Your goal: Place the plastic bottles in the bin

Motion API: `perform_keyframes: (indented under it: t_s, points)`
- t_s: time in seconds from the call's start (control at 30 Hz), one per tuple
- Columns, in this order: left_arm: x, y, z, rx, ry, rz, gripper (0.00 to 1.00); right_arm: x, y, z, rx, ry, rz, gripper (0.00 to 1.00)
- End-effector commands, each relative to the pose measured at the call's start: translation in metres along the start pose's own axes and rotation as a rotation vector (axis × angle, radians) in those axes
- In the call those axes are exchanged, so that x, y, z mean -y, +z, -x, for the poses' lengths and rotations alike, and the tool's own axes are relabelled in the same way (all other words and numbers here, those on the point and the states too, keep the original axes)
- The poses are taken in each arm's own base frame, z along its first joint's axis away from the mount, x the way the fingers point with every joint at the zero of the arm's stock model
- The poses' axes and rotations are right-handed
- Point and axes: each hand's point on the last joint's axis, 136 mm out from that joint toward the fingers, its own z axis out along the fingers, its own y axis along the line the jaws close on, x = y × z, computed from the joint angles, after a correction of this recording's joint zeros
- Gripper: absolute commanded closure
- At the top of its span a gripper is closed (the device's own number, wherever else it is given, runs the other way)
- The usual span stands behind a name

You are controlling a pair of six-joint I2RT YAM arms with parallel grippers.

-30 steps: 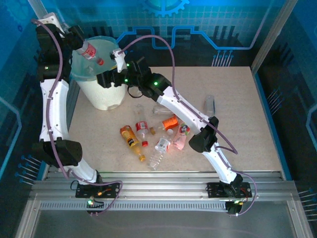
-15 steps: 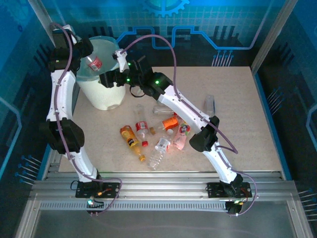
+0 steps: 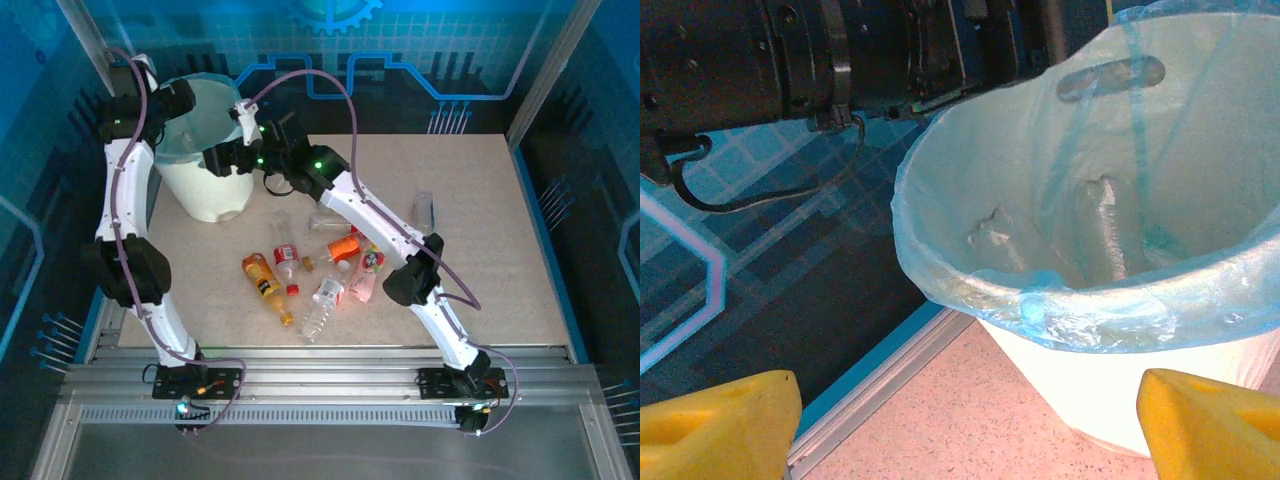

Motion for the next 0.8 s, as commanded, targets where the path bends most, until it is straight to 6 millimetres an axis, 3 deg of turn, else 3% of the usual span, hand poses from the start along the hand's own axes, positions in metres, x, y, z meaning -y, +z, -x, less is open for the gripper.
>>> perform_keyframes:
  t_s: [0.0, 0.17, 0.4, 0.63, 0.77]
  points:
    - [0.009, -0.017, 0.019, 0.028, -0.023, -0.043, 0.16, -0.005, -0.030, 0.026, 0.040, 0.007, -0.008, 0.12]
    - [0.030, -0.045, 0.031, 0.058, -0.009, -0.093, 0.17, -0.007, -0.041, 0.027, 0.023, -0.007, -0.020, 0.11]
    - [0.095, -0.103, 0.032, 0.095, 0.096, -0.215, 0.17, 0.001, -0.081, 0.031, -0.038, 0.021, -0.048, 0.10]
    - [0.184, -0.146, -0.012, 0.073, 0.294, -0.382, 0.17, 0.036, -0.123, 0.004, -0.118, 0.030, -0.156, 0.08]
    - [0.226, -0.169, -0.051, 0.044, 0.351, -0.499, 0.17, 0.076, -0.156, -0.024, -0.128, 0.108, -0.240, 0.08]
